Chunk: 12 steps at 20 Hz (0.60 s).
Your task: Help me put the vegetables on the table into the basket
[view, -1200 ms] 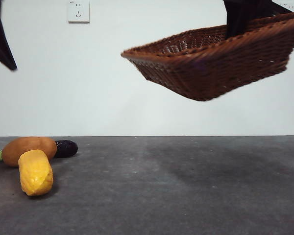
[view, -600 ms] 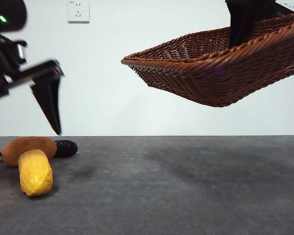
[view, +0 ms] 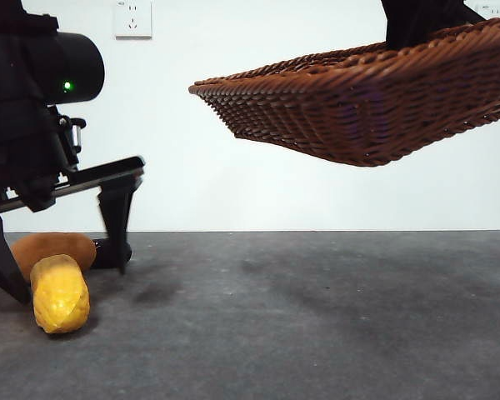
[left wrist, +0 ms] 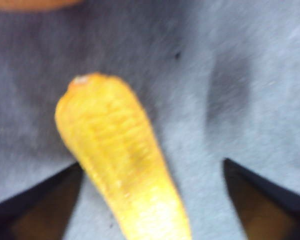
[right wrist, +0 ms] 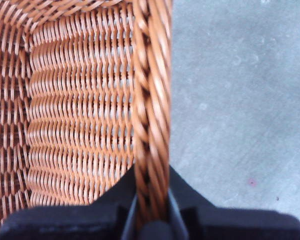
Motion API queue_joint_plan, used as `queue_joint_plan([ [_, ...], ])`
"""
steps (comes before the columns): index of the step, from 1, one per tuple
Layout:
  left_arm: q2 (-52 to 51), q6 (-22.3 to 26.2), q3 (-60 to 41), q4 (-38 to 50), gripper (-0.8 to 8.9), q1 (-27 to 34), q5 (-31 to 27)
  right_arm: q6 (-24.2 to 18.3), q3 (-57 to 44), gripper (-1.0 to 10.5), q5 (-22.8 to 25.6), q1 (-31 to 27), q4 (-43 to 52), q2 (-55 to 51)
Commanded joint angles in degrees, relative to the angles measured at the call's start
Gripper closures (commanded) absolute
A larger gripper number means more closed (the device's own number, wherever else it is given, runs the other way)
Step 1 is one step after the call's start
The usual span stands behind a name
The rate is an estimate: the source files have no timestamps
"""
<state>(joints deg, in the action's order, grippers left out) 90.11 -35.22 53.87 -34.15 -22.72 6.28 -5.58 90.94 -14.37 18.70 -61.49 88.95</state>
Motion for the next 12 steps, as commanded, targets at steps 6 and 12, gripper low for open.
queue_joint_plan([
  [6,3.0,-1.1,-0.1,-3.3,6.24,-0.4,-1.8,-0.7,-0.2,9.6,-2.2,0.1,1.0,-0.4],
  [12,2.9,2.5,-0.1,-2.1,8.21,-0.3,-1.5,-0.7,-0.2,9.6,-2.1,0.1,0.7,-0.4],
])
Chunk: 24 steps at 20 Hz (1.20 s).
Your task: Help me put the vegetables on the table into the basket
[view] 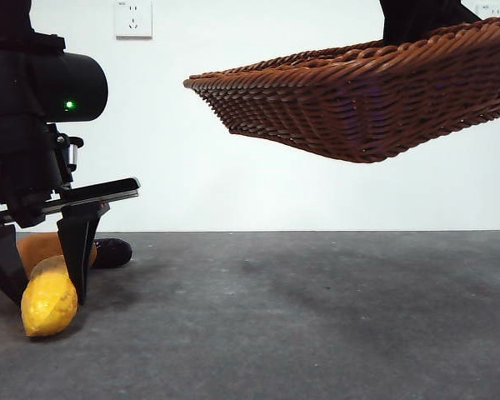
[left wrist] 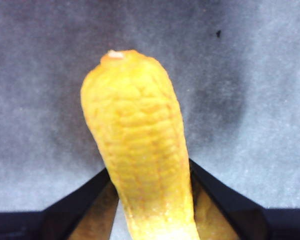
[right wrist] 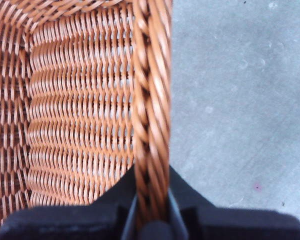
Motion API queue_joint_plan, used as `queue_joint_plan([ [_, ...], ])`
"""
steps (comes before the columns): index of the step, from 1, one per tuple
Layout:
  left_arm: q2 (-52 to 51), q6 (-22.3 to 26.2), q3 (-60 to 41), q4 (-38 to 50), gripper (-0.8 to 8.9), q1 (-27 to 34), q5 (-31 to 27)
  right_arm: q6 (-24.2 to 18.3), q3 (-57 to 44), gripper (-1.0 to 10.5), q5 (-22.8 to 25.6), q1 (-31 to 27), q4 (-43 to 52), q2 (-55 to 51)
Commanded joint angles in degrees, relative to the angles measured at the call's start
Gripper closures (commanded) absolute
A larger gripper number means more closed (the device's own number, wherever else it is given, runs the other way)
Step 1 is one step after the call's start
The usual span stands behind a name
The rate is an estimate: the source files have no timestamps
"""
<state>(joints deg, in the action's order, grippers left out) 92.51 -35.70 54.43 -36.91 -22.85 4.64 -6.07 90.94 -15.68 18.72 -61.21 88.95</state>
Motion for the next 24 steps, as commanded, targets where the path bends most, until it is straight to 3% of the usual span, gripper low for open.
queue_joint_plan([
  [1,0.0,5.6,-0.6,0.5,8.21,-0.2,0.0,-0.2,-0.2,9.6,-0.8,0.1,-0.1,-0.4],
  [5,-7.1,14.5,-0.6,1.8,8.21,-0.2,0.1,-0.1,-0.3,9.6,-0.8,0.1,-1.5,-0.3],
  [9,-21.9,23.9,-0.6,1.8,8.21,-0.2,0.3,1.6,-3.0,9.6,-0.8,0.1,0.0,-0.3],
  [15,-40.4,32.0,-0.6,-2.0,8.21,-3.0,5.1,6.8,-15.2,9.6,-2.6,1.6,9.5,-0.3],
  [20,-40.7,36.8,-0.6,-2.2,8.21,-12.4,6.7,11.0,-19.8,9.6,-2.8,7.3,16.2,-0.3],
  [24,-35.6,39.0,-0.6,5.0,8.21,-23.9,6.7,13.6,-20.9,9.6,-2.3,11.6,18.1,-0.2],
])
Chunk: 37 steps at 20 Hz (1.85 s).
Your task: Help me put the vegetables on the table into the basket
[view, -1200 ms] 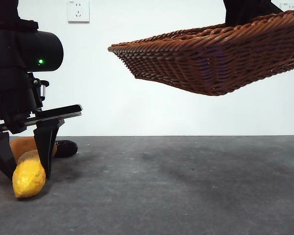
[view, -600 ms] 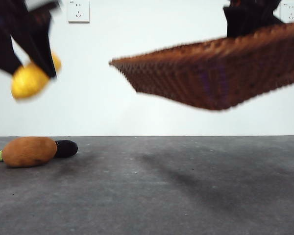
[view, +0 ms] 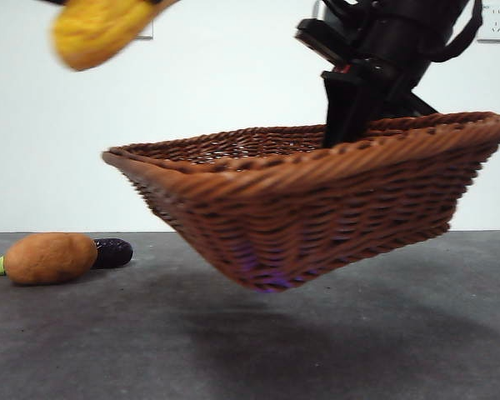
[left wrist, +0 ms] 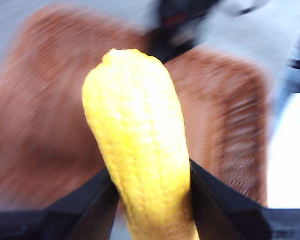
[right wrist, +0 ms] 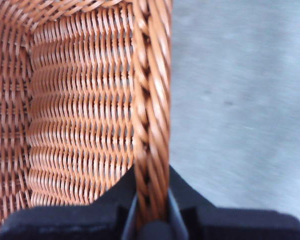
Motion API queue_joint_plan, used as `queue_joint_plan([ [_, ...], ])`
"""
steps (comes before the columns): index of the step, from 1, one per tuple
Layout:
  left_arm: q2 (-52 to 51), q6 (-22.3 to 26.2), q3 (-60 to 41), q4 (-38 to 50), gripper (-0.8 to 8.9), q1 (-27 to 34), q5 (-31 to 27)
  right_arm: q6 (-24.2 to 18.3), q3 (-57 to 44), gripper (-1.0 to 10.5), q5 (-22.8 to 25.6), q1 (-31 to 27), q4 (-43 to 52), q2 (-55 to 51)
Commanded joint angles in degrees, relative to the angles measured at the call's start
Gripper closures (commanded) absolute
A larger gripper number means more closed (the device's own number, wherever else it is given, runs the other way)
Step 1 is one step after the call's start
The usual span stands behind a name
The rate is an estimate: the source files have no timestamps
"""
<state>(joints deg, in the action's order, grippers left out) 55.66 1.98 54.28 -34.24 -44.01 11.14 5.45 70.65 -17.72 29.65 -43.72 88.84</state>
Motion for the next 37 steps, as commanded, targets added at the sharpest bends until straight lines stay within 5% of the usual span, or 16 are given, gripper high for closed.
queue_joint_plan([
  [1,2.8,1.4,-0.5,4.0,8.21,-5.1,0.2,2.2,-0.7,9.6,-0.3,1.3,0.6,0.1],
  [6,14.2,4.3,-0.5,4.3,8.21,-11.0,-0.7,3.1,-0.7,9.6,-0.3,2.0,0.1,0.2],
  [16,23.3,4.3,-0.5,8.1,8.01,-11.3,0.0,3.2,-0.7,9.6,-0.3,7.1,2.3,0.2],
  [17,23.3,4.3,-0.5,7.8,6.99,-11.3,0.0,3.2,-0.7,9.6,-0.3,7.1,2.2,0.2],
  [19,23.3,4.3,-0.5,7.7,3.15,-11.4,2.1,3.2,-0.7,9.6,-0.3,7.1,2.3,0.2],
  [20,23.3,4.3,-0.5,7.7,2.58,-11.4,2.8,3.2,-0.7,9.6,-0.3,7.1,2.3,0.2],
  [25,23.3,4.0,-0.3,7.6,2.58,-11.4,2.8,3.1,-0.7,9.6,-0.2,7.1,2.1,0.2],
  [30,22.4,4.1,7.4,-3.9,2.58,-11.0,1.4,2.9,-0.7,9.6,2.4,6.8,2.1,0.2],
  [34,17.7,5.2,14.8,-11.2,2.59,-8.4,-3.1,2.2,-0.7,9.6,2.7,3.8,2.1,0.1],
  [37,11.8,10.4,16.2,-16.0,2.59,-3.4,-12.0,1.4,-0.6,9.6,-0.5,-0.1,1.7,0.0],
])
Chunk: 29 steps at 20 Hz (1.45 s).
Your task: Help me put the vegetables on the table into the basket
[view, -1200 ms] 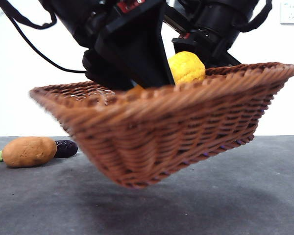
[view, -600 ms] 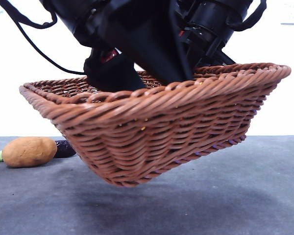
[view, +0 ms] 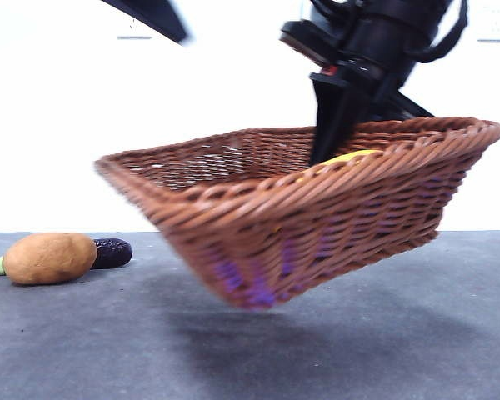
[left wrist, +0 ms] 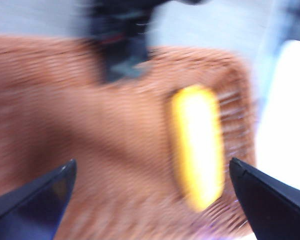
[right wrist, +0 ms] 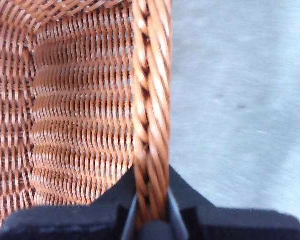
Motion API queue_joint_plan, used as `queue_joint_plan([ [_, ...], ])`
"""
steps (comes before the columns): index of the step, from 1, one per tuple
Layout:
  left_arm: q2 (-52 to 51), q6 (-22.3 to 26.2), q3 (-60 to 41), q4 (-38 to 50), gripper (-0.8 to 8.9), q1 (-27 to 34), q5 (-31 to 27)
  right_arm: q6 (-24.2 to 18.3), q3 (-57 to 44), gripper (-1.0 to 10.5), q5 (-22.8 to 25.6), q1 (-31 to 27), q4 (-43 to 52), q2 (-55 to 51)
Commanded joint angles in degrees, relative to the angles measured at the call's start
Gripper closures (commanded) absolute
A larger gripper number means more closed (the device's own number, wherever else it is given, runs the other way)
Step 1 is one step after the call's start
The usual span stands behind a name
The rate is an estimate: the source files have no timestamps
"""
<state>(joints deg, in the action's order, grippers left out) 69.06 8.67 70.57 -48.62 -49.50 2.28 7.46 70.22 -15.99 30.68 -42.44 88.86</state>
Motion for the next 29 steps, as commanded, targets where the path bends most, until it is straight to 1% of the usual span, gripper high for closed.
queue_joint_plan([
  [1,-3.4,5.8,-0.1,-3.0,2.59,4.9,-5.0,-1.1,-0.1,9.6,-4.0,-2.4,0.4,-0.3],
  [2,-4.8,8.1,-0.1,-4.0,2.59,8.3,-5.5,-1.7,-0.1,9.6,-5.4,-3.4,0.4,-0.8],
  [5,-5.6,14.9,-0.1,-4.2,2.60,20.2,-4.5,-3.2,0.3,9.6,-5.7,-5.3,0.2,-2.6],
  [8,-1.8,21.2,-0.1,-4.0,2.60,30.6,1.8,-4.5,0.6,9.6,-7.8,-6.5,0.2,-4.8],
  [10,2.3,24.8,-0.1,-2.7,2.60,36.1,4.8,-5.1,0.6,9.6,-8.3,-7.2,-0.3,-6.2],
  [13,9.4,26.7,-0.1,2.1,2.60,41.7,9.9,-6.5,0.6,9.6,-8.7,-8.0,-1.7,-8.0],
  [16,16.5,29.0,0.0,5.9,2.60,43.5,10.9,-7.6,0.6,9.6,-9.2,-8.6,-2.3,-9.4],
  [19,22.5,30.2,0.0,8.3,2.60,44.1,11.1,-8.5,0.6,9.6,-9.6,-9.2,-2.6,-9.7],
  [24,28.5,31.2,0.0,10.6,2.60,44.6,11.0,-10.0,0.6,9.6,-9.7,-10.6,-2.6,-9.7],
  [29,33.1,31.9,0.0,11.9,2.60,44.9,11.1,-10.2,0.6,9.6,-9.8,-10.6,-2.6,-9.7],
])
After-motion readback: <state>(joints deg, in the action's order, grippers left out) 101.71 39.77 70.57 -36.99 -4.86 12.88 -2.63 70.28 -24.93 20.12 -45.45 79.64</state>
